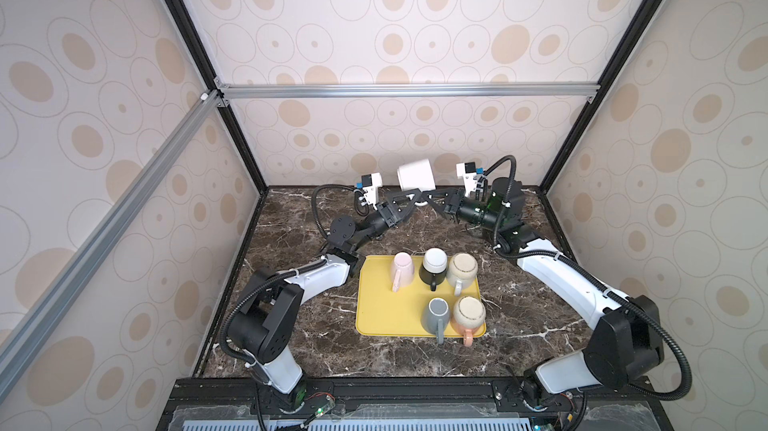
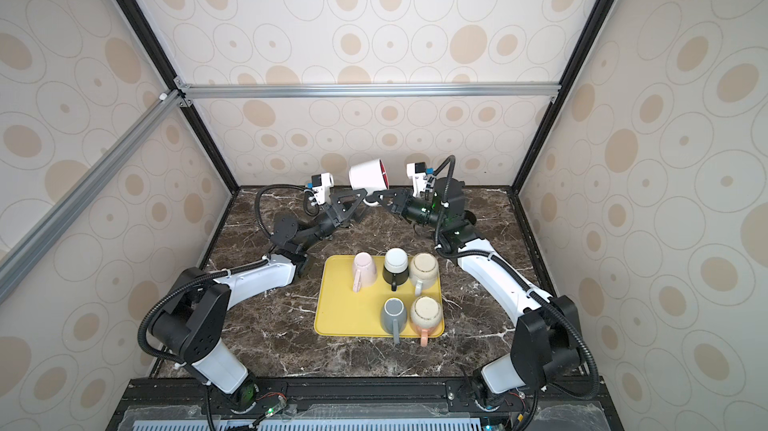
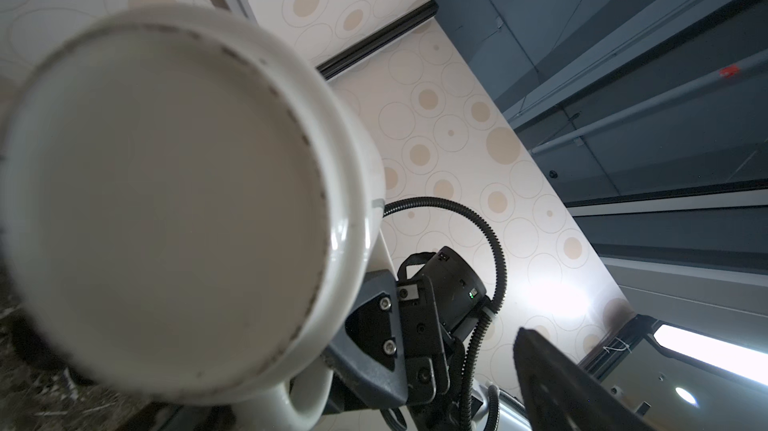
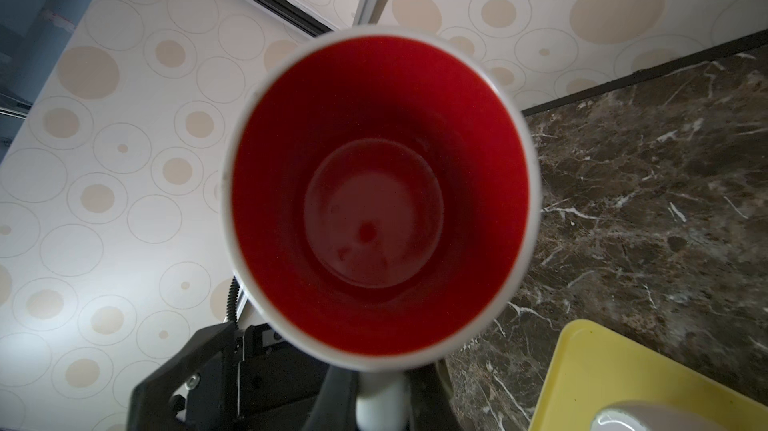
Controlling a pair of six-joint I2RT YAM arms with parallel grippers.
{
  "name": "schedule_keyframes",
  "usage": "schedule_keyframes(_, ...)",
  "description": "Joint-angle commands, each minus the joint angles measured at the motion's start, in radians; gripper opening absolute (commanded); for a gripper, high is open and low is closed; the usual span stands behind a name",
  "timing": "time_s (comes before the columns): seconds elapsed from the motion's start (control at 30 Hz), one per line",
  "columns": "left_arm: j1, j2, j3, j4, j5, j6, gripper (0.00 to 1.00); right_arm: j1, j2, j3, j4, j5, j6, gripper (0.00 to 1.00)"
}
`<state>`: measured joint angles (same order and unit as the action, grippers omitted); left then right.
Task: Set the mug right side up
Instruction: 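Grasp the white mug's base with the right gripper from the left gripper, then open the left gripper and withdraw while the right gripper carries the mug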
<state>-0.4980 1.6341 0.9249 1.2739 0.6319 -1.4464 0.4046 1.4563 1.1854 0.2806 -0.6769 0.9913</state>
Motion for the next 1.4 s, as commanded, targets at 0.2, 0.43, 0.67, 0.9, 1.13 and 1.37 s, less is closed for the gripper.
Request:
schedule_keyframes(0.2,0.089,-0.221,-0.056,-0.346,-0.009,0.266,1.0,-0.009,-0.043,0.046,-0.006,0.005,-0.067,0.0)
schedule_keyframes(0.43,0.1,-0.34,-0.019,-0.695,-0.107,0.482,1.0,-0.033,-0.033,0.056,-0.062,0.017,-0.094,0.0)
schedule_keyframes(0.67,0.101,-0.431,0.039,-1.062,-0.349,0.713,1.0,-0.051,-0.044,0.151,-0.369,0.141,-0.291,0.0)
schedule_keyframes(0.9,0.104,-0.546,-0.039,-1.065,-0.476,0.765,1.0,-0.05,-0.004,0.259,-0.682,0.408,-0.523,0.0)
schedule_keyframes(1.13,0.104,-0.488,0.005,-1.144,-0.396,0.801,1.0,-0.049,0.074,0.318,-0.824,0.66,-0.659,0.0)
schedule_keyframes(1.37,0.103,-0.5,-0.033,-1.097,-0.391,0.786,1.0,-0.051,0.155,0.281,-0.818,0.811,-0.705,0.0)
